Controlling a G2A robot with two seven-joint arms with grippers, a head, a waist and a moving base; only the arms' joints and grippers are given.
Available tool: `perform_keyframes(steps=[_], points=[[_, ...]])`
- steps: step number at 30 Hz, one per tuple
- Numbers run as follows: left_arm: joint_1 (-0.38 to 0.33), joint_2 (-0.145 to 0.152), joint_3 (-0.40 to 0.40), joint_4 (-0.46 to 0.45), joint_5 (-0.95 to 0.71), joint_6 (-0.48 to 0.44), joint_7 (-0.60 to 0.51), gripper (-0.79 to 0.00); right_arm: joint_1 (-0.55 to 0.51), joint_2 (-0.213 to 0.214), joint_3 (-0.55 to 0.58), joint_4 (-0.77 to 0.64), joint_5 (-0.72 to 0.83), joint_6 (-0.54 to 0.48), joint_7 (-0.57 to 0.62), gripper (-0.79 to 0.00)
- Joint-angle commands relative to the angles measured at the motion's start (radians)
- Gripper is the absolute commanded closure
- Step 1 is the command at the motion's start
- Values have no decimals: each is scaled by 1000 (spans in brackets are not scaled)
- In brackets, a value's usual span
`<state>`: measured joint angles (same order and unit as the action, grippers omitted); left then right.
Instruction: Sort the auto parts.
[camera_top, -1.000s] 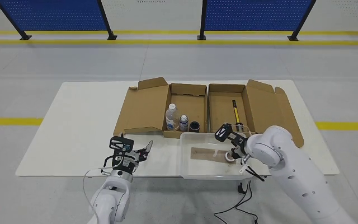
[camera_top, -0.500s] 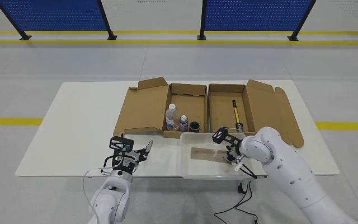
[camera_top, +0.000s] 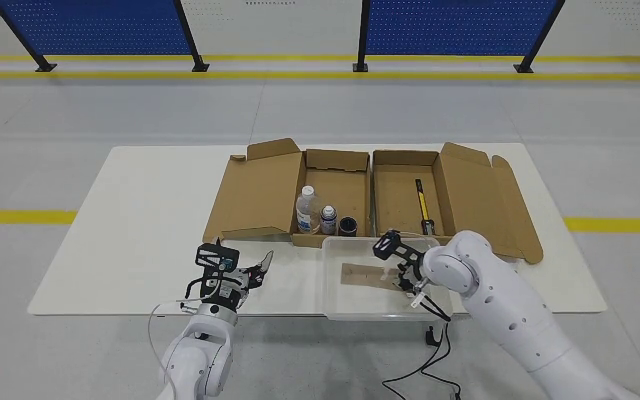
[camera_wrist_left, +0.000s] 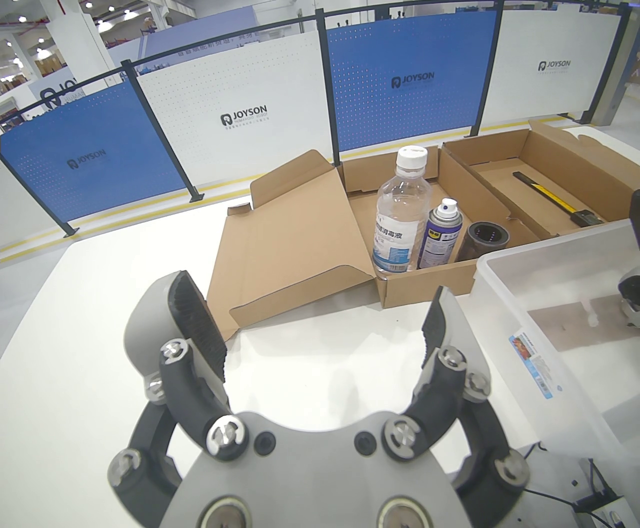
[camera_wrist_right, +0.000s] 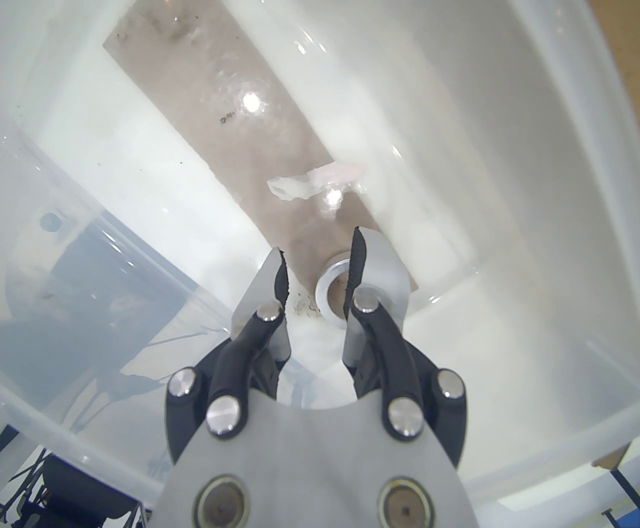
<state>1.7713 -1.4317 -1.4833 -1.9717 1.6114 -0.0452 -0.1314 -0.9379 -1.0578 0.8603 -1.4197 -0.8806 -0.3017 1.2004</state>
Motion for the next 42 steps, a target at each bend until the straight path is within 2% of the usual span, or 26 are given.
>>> perform_keyframes(steps=[1, 16, 24, 35, 42], points=[[0, 0, 0, 0, 0, 0, 0, -785, -2, 0, 2, 4, -4, 2, -1, -283], [0, 0, 0, 0, 0, 0, 0, -785, -5, 3, 17, -41, -13, -1, 21, -311], [0, 0, 0, 0, 0, 0, 0, -785, -18, 17, 57, -103, -61, 31, 75, -339], [0, 0, 0, 0, 0, 0, 0, -785, -32, 29, 89, -111, -83, 42, 150, -357], [0, 0, 0, 0, 0, 0, 0, -785, -24, 23, 68, -73, -94, 39, 136, -376]])
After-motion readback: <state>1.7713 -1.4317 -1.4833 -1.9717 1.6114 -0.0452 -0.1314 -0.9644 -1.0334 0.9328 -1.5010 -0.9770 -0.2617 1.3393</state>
